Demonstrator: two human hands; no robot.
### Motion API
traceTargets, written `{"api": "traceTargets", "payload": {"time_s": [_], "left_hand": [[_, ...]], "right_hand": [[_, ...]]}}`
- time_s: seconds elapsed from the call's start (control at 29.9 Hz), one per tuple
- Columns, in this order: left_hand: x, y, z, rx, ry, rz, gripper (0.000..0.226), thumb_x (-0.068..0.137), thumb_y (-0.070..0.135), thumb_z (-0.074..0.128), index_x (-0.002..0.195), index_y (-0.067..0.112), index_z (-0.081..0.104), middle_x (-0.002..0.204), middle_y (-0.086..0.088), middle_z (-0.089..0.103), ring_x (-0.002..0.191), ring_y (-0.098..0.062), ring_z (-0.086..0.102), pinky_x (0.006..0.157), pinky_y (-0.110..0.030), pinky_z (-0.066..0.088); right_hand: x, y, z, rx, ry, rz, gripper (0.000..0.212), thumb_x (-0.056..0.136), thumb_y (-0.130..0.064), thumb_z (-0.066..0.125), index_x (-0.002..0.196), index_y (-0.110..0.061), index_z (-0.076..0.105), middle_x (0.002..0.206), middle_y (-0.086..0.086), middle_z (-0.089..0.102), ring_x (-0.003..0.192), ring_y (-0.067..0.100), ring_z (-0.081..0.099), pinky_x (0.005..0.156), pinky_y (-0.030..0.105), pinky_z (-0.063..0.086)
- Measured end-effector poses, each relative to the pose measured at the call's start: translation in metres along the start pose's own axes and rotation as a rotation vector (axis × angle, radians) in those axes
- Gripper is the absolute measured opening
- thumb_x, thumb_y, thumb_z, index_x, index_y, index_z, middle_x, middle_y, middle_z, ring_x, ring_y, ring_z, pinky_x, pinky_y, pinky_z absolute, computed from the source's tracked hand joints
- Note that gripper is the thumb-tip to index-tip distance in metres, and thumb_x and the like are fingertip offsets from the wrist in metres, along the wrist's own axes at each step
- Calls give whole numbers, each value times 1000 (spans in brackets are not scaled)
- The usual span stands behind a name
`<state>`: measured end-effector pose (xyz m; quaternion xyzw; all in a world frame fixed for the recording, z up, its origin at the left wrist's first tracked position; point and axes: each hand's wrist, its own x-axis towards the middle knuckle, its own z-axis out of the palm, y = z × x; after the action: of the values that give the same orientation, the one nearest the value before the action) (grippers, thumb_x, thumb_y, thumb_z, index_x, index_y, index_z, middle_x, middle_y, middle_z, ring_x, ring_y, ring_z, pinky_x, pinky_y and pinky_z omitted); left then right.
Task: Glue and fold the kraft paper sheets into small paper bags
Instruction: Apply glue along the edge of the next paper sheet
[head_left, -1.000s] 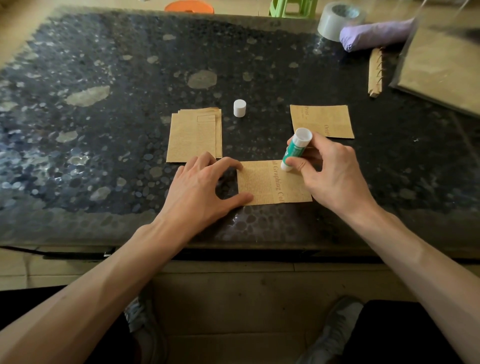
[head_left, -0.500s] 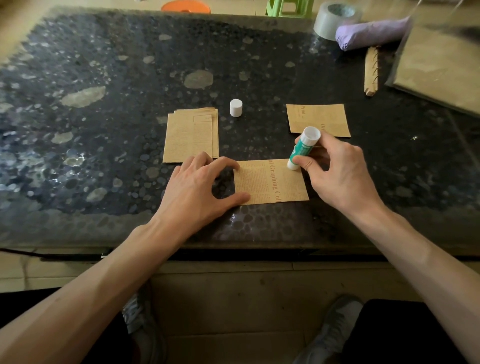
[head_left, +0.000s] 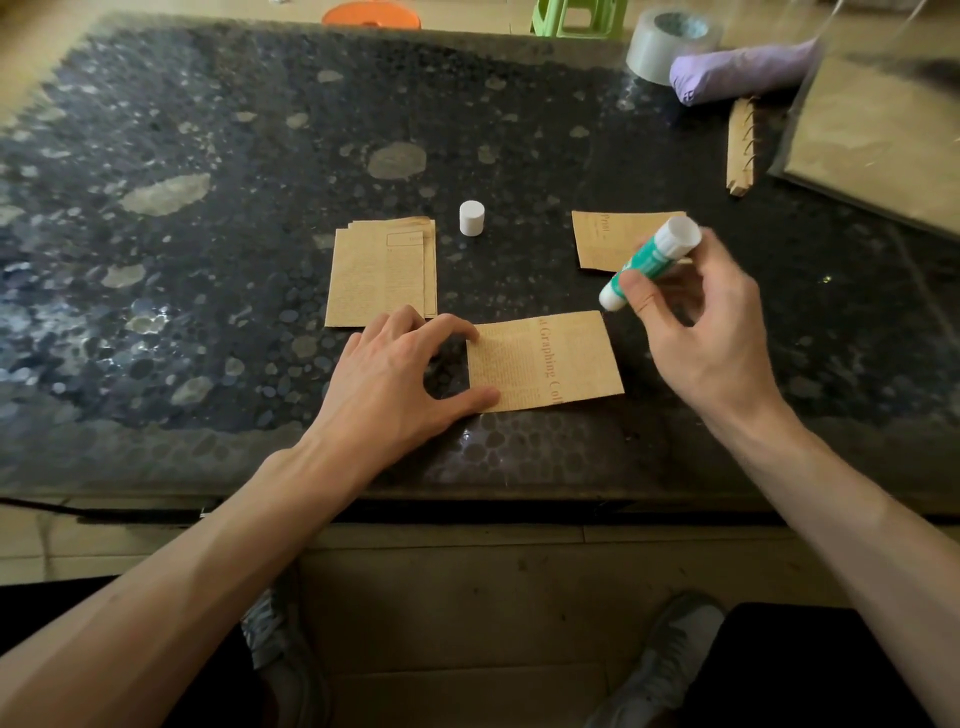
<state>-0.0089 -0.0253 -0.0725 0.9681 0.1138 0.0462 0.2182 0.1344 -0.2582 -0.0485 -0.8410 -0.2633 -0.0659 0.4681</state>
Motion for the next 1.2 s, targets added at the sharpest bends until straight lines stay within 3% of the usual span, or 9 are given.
{"api": "traceTargets", "payload": {"time_s": [0.07, 0.13, 0.33, 0.43, 0.63, 0.84, 0.97, 1.1, 1.2], "left_hand": [[0, 0, 0, 4, -1, 0, 64, 74, 79, 60, 130, 47, 52, 109, 13, 48, 109, -10, 46, 93, -30, 35], [0, -1, 0, 7, -3, 0, 65, 74, 79, 61, 130, 47, 51, 109, 14, 47, 109, -9, 45, 93, -30, 34], [1, 0, 1, 30, 8, -5, 64, 74, 80, 61, 129, 49, 51, 105, 14, 47, 104, -7, 42, 89, -28, 32], [0, 0, 1, 33, 19, -3, 63, 75, 80, 62, 129, 49, 51, 105, 13, 48, 104, -7, 42, 89, -28, 33], [0, 0, 2, 23, 25, 5, 64, 74, 80, 60, 129, 48, 51, 103, 13, 47, 103, -8, 44, 88, -29, 34], [0, 0, 0, 25, 23, 4, 65, 74, 80, 58, 130, 47, 51, 103, 12, 47, 105, -11, 46, 90, -30, 36], [0, 0, 1, 25, 14, -1, 65, 74, 81, 58, 129, 48, 51, 104, 12, 47, 105, -9, 45, 90, -29, 34], [1, 0, 1, 26, 7, -2, 64, 74, 80, 58, 129, 48, 50, 103, 13, 46, 104, -9, 44, 90, -29, 34], [1, 0, 0, 24, 9, 0, 64, 74, 80, 58, 129, 48, 51, 103, 13, 46, 105, -9, 45, 91, -30, 36]], "right_hand": [[5, -4, 3, 72, -8, -20, 33, 100, -28, 70, 123, -8, 62, 119, 4, 67, 110, 12, 67, 93, 32, 58], [6, -10, 10, 95, -68, -36, 31, 98, -26, 72, 124, -9, 64, 118, 1, 68, 110, 12, 68, 94, 34, 59], [3, -26, 39, 46, -264, -68, 41, 95, -23, 75, 134, -19, 62, 118, -13, 67, 112, 1, 65, 96, 20, 55], [4, -30, 49, 16, -302, -81, 38, 95, -21, 75, 130, -20, 59, 111, -21, 63, 110, -3, 63, 94, 14, 52], [6, -35, 56, -71, -402, -89, 34, 98, -27, 72, 127, -25, 55, 117, -17, 62, 109, -2, 60, 88, 8, 44], [5, -37, 61, -73, -357, -82, 39, 91, -41, 77, 122, -28, 57, 107, -25, 57, 100, -22, 54, 83, -4, 39], [6, -35, 60, -73, -356, -80, 36, 93, -32, 77, 125, -24, 63, 112, -19, 64, 101, -11, 60, 86, 2, 44], [6, -32, 57, -70, -402, -77, 37, 96, -23, 74, 131, -28, 61, 121, -13, 70, 117, 5, 64, 99, 21, 49], [6, -32, 56, -75, -444, -79, 40, 99, -18, 70, 135, -29, 58, 123, -15, 69, 122, 4, 63, 102, 21, 47]]}}
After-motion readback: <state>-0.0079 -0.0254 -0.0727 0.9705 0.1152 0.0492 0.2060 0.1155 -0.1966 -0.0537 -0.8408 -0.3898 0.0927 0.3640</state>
